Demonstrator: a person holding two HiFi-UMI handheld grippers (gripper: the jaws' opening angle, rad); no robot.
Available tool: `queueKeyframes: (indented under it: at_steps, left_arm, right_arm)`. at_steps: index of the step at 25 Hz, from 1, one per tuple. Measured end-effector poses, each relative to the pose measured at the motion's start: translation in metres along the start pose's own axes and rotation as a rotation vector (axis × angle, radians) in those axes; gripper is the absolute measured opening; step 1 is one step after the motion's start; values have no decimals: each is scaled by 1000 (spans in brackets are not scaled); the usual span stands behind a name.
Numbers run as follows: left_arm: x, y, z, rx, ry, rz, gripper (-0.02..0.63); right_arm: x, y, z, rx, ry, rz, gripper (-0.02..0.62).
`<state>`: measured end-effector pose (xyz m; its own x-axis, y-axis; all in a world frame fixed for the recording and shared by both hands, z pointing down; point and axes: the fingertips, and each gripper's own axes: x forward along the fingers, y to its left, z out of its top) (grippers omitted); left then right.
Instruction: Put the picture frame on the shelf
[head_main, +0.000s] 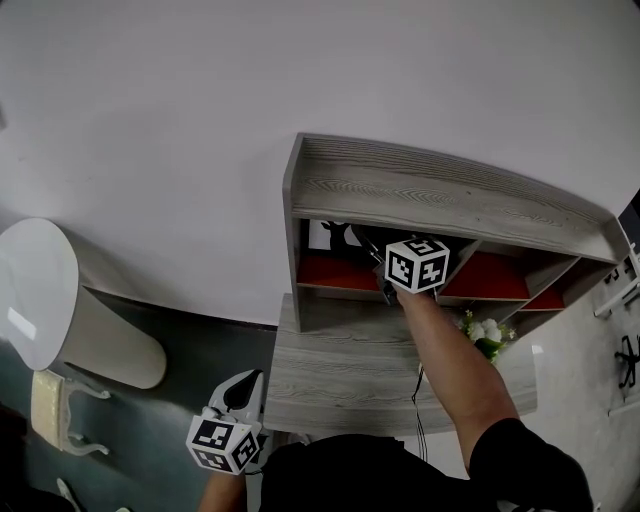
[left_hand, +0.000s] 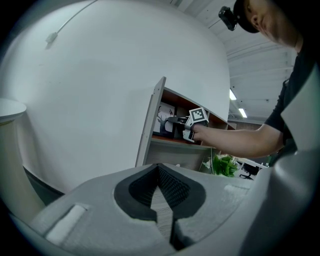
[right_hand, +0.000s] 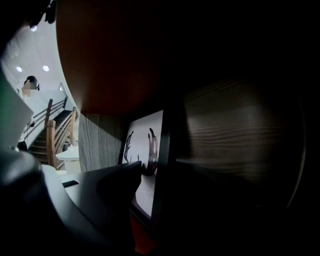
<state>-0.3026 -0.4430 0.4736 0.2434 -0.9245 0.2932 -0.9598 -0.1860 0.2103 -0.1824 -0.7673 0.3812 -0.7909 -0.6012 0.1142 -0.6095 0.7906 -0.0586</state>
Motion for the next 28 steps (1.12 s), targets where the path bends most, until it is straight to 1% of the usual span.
queueKeyframes:
  at_steps: [2,4,10,13,16,18,19,20,21,22,24,25,28]
  left_arm:
    - [3,-2,0,2,2,-10,9]
    - [4,-4,0,4,2,-20,9]
    - [6,-8,2,7,-1,-54,9]
    - [9,-12,2,17,6,-86,9]
    - [15,-18,5,34,9,-130,9]
    - [19,-24,8,48,10,-164,9]
    - [21,-27,9,56,9,-183,9]
    - [22,-30,10,64,9,-202,9]
    - [24,-34,11,72,8,-222,9]
    - [26,-38,12,79,8,-243,9]
    - [30,-46,13,93,10,-286,9]
    - [31,-51,14,99,11,-309,9]
    - [36,-63,15,116,14,-372,9]
  right_arm:
    - [-1,1,3,-29,2,-19,215]
    - [-4,1,4,-27,0,-31,219]
    - [-29,-7,-8,53,-15,-116,235]
    - [-50,0,-11,95,-43,-156,241]
    - [-73,15,-10,114,-73,-164,241]
    - [-89,29,-11,127,-87,-138,241]
    - [-97,40,-11,138,-94,-104,239]
    - [-105,53,-12,151,-102,-60,225]
    - [-115,67,-13,164,-110,-15,188]
    - [-125,80,-16,175,-115,23,137]
    - [-145,104,-26,196,-116,73,54]
    - [-156,115,-33,209,-114,87,29]
    - [-186,137,-57,278,-100,91,15]
